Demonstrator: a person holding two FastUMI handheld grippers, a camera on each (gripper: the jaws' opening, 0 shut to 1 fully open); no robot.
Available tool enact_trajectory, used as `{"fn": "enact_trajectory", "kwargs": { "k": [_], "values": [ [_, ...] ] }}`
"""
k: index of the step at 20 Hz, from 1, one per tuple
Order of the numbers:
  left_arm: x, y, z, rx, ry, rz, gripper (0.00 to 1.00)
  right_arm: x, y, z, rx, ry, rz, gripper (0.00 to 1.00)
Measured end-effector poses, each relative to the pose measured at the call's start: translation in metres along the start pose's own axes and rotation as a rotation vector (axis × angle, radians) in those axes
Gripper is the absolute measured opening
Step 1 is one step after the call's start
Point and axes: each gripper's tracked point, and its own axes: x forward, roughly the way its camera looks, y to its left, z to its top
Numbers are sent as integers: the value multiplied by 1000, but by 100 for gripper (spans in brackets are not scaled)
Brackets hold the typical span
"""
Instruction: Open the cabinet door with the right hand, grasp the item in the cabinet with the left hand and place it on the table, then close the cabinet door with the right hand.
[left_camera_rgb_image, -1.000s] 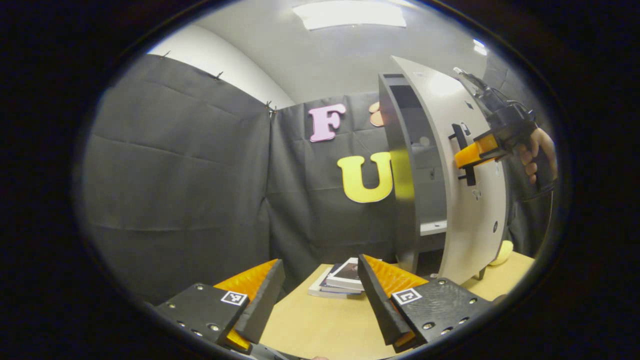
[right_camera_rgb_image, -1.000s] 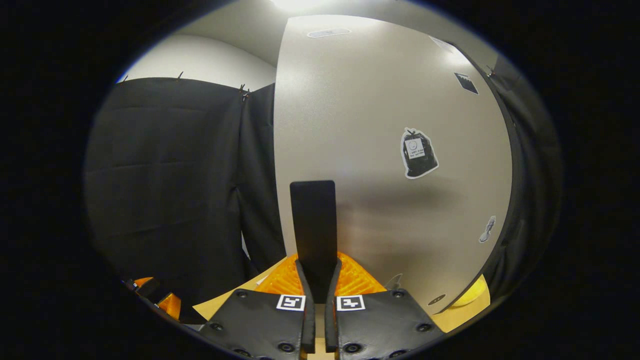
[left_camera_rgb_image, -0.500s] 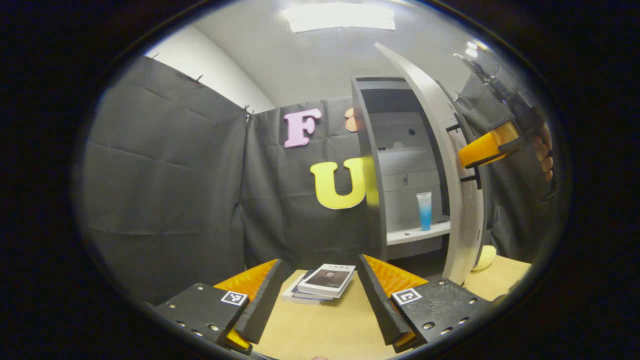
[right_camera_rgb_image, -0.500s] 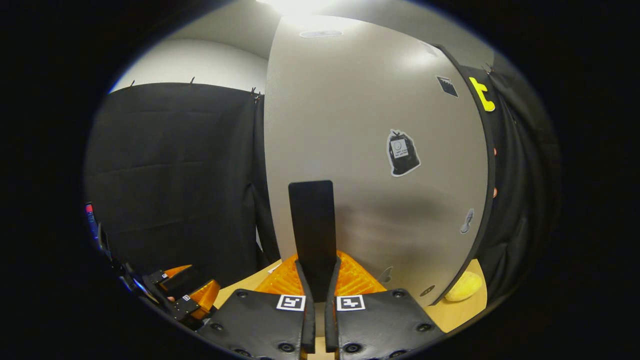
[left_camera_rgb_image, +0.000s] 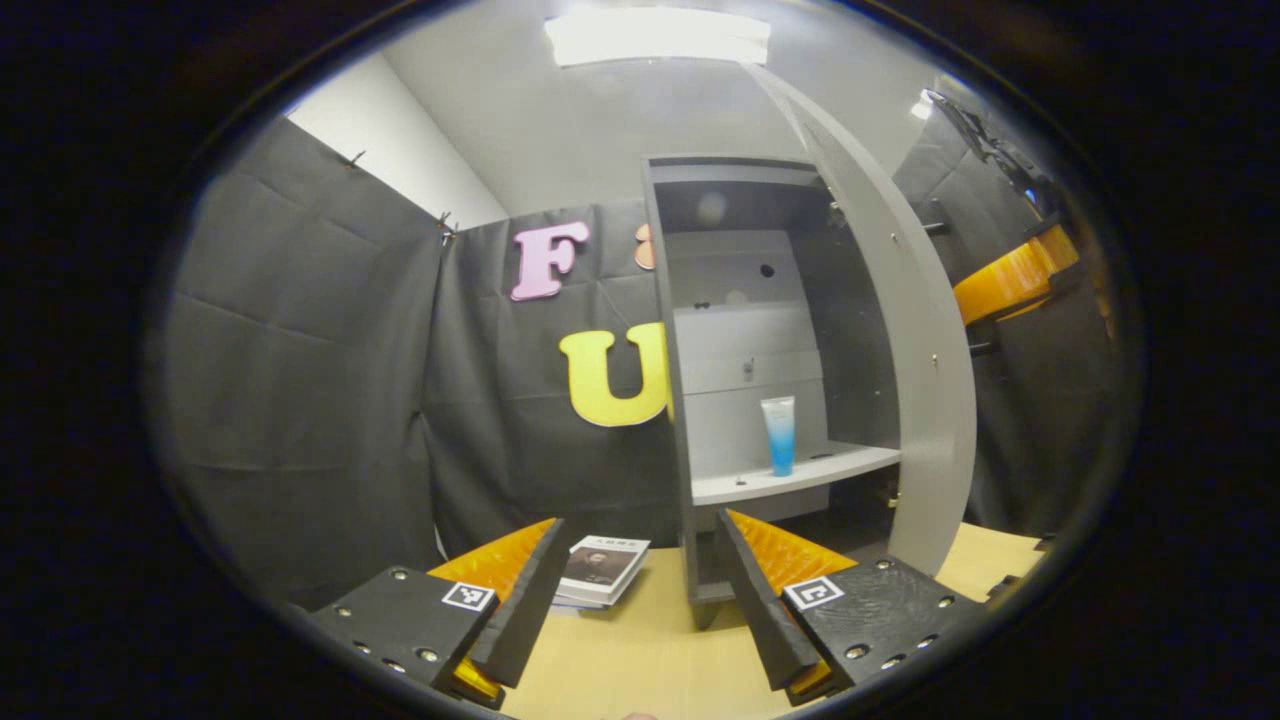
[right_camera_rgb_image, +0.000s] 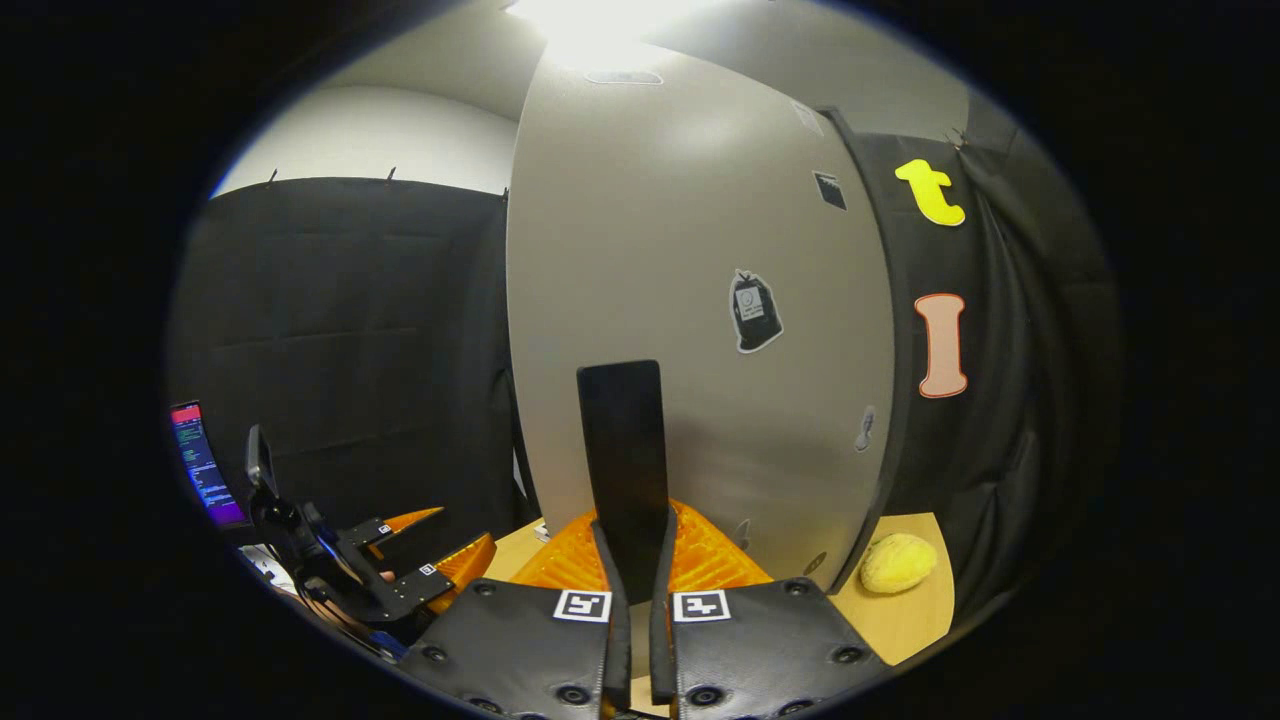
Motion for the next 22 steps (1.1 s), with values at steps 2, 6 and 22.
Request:
{"fn": "enact_trajectory", "kwargs": {
  "k": [2,6,22],
  "values": [
    [0,-16,2,0,0,-24,89,-6,-2,1,0,-1,-6,7],
    [2,-41,6,-4,-8,-60,89,-12,-8,0,2,-1,-16,8],
    [7,-114,8,-11,-2,-144,89,-39,-48,1,19,-37,-179,9]
  ]
}}
